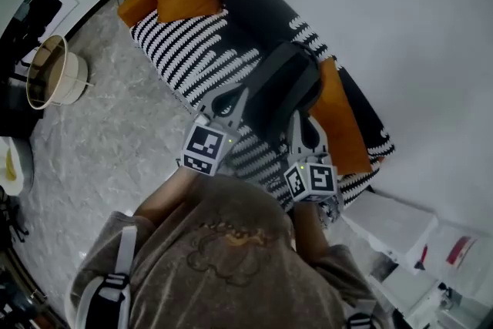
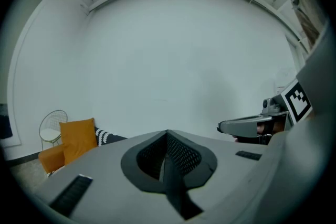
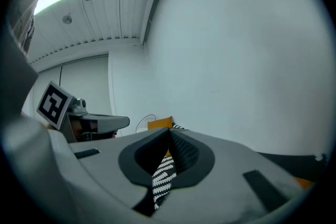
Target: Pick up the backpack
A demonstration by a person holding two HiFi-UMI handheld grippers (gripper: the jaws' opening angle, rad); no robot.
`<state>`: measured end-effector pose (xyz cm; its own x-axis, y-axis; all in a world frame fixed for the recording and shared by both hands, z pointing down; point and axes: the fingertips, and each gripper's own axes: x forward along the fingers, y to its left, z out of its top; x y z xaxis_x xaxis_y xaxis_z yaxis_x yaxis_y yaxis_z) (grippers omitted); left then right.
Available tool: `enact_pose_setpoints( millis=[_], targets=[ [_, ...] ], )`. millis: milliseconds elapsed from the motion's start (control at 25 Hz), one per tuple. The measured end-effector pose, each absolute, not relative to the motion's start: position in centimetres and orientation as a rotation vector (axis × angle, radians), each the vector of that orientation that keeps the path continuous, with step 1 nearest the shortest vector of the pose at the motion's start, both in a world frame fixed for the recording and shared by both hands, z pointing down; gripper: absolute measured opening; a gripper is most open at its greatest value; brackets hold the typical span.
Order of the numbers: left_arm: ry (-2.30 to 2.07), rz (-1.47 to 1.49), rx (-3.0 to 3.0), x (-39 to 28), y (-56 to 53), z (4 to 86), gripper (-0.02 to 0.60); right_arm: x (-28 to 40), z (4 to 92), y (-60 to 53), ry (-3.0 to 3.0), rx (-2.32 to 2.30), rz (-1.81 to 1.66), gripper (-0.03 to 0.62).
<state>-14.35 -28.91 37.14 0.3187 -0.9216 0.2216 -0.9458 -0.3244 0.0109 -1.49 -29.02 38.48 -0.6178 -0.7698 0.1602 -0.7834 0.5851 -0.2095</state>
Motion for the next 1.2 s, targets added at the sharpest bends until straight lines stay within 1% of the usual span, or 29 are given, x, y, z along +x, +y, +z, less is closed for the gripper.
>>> enact_pose_setpoints(
  millis=[360,400,440,480,520,560,600,640,680,920,1200],
  targets=[
    [-1.636,0.292,2.500,-15.2,-34.1,37.5,0.002,-2.0,38.6,-33.1,-2.678,1.494,0.418,0.005],
    [-1.621,0.297,2.501,-15.3,-34.7,37.7,0.015,-2.1,38.6,-33.5,-2.671,1.502,0.419,0.005],
    [-1.599,0.302,2.500,-15.2,-35.1,38.1,0.048,-2.2,38.7,-33.8,-2.666,1.509,0.423,0.005],
    [-1.572,0.303,2.500,-15.1,-35.4,38.4,0.064,-2.3,38.9,-34.1,-2.660,1.513,0.434,0.037],
    [-1.545,0.300,2.497,-15.0,-35.7,38.7,0.106,-2.5,39.2,-34.3,-2.651,1.515,0.449,0.124],
    [-1.522,0.295,2.493,-14.9,-36.0,39.0,0.179,-2.6,39.5,-34.6,-2.640,1.520,0.468,0.239],
    [-1.507,0.293,2.489,-14.8,-36.4,39.3,0.278,-2.6,39.8,-34.8,-2.627,1.530,0.482,0.295],
    [-1.496,0.297,2.489,-14.7,-36.8,39.6,0.351,-2.5,40.1,-35.1,-2.614,1.543,0.490,0.304],
    [-1.485,0.306,2.493,-14.6,-37.1,39.8,0.368,-2.4,40.4,-35.4,-2.602,1.556,0.495,0.310],
    [-1.391,0.378,2.513,-13.8,-39.4,42.3,0.374,-2.1,43.0,-37.0,-2.521,1.608,0.554,0.310],
    [-1.282,0.491,2.501,-13.1,-42.5,49.1,0.374,-0.5,49.7,-39.5,-2.389,1.679,0.597,0.321]
  ],
)
